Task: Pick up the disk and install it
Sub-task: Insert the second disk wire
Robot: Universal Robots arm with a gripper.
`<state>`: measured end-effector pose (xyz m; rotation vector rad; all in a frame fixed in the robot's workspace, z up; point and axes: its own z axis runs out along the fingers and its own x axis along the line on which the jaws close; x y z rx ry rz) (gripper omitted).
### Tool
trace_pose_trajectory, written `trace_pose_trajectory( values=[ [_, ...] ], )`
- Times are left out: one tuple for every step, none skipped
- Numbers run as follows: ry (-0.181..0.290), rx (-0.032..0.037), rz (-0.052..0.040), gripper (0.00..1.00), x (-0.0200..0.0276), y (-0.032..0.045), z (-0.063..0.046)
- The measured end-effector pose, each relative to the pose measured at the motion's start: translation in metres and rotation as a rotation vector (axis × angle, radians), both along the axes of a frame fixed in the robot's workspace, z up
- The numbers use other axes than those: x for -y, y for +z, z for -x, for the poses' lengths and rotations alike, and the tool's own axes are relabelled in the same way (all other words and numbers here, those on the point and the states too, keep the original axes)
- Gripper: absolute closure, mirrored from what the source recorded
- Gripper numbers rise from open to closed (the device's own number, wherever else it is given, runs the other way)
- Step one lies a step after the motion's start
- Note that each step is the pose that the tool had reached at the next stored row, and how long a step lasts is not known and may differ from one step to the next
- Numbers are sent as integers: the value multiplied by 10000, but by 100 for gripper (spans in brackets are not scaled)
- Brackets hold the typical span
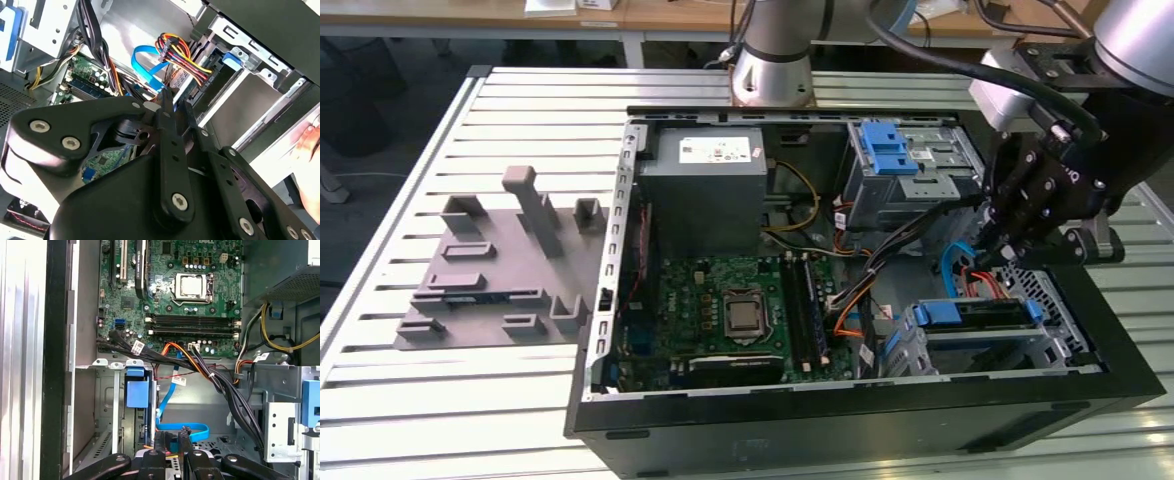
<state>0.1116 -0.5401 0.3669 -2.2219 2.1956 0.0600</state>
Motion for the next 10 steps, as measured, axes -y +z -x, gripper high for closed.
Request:
trace_pose_trajectory(
  values=[
    [0,0,0,75,-6,-5,0],
    [0,0,1,75,-12,-11,0],
    [0,0,0,75,-17,-18,0],
    [0,0,1,75,-23,-27,0],
    [0,0,2,75,-27,-36,0],
    [0,0,11,75,-30,-46,0],
    [0,0,34,75,-32,-57,0],
    [0,0,70,75,-33,-66,0],
    [0,0,107,75,-35,-76,0],
    [0,0,144,75,-35,-85,0]
  ],
)
